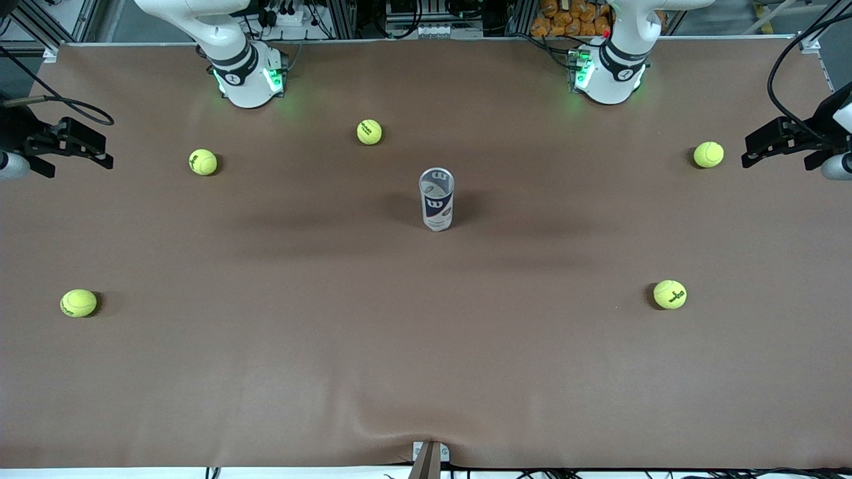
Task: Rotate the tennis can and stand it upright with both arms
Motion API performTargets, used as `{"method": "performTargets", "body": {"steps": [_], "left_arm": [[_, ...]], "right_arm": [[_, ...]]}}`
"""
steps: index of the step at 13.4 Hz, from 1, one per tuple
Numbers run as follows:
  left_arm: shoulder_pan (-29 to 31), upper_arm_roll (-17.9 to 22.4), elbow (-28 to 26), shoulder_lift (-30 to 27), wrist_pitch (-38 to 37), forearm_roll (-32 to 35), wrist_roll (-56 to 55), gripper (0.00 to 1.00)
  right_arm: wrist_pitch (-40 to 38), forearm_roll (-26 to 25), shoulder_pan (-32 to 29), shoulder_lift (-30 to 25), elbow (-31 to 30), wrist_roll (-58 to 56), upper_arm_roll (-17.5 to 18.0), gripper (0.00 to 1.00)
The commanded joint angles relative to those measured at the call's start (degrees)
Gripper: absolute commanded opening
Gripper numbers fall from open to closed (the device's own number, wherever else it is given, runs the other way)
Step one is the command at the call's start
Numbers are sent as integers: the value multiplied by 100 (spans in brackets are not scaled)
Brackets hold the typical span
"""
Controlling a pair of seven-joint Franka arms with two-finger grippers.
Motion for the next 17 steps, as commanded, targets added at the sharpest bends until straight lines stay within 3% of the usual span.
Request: {"method": "performTargets", "body": {"steps": [1,14,17], "left_arm": [[-19,56,-28,-38,7,-88,-64,100],[-27,47,-54,42,16,-79,-495,100],[-36,47,-45,42,-19,-70,-504,100]], "right_arm": [[-42,38,-36,8,31,-70,28,100],[-69,-41,34,-18,66,-79,63,100],[-69,-32,18,17,434,-53,54,100]]}}
